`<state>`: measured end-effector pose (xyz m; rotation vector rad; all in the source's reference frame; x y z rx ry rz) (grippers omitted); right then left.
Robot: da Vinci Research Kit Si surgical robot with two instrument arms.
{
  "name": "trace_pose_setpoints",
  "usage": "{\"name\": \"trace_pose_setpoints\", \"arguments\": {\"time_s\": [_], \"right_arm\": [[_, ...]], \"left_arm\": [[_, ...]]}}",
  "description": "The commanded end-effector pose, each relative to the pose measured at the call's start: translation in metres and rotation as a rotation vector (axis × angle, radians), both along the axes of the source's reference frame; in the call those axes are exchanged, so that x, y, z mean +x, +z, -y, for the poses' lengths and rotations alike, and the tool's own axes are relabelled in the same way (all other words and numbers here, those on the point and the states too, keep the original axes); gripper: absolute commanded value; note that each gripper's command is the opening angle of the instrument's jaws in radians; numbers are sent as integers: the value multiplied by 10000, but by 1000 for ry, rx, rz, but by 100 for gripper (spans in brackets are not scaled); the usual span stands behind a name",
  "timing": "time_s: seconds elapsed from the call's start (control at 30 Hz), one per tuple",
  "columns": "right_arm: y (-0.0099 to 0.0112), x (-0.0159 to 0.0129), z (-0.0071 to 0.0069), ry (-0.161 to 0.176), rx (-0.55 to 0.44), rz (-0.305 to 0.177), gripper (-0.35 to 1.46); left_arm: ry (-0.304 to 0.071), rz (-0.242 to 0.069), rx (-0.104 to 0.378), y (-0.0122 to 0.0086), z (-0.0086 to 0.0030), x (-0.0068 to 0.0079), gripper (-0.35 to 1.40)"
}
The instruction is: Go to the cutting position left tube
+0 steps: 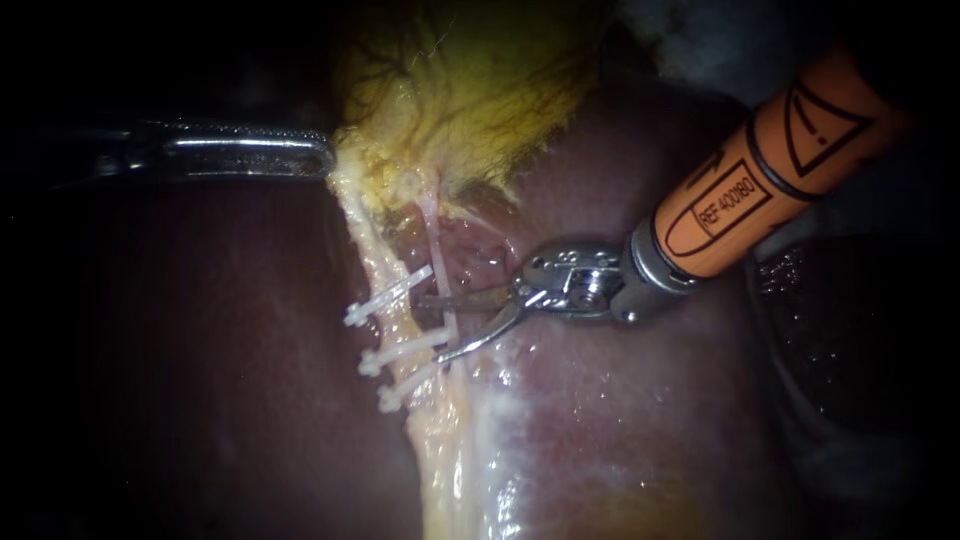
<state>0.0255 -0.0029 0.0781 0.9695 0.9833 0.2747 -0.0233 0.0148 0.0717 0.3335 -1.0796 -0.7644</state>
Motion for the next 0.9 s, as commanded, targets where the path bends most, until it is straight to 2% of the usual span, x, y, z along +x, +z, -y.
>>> {"name": "trace_pose_setpoints", "arguments": {"time_s": [0.03, 0.23, 0.53, 0.77, 0.9], "right_arm": [[1, 0, -1, -6, 7, -10, 122], [2, 7, -2, -33, 47, -62, 122], [4, 35, -6, -59, 108, -117, 122], [-2, 53, 0, -61, 135, -142, 122], [-4, 65, 2, -49, 148, -154, 122]], "left_arm": [[0, 0, 0, 0, 0, 0, -35], [-1, -1, 0, 1, 0, -1, -35], [-1, -1, -1, 1, 1, -2, -35], [-1, -1, -1, 2, 1, -2, -35], [-1, -1, -1, 2, 1, -2, -35]]}}
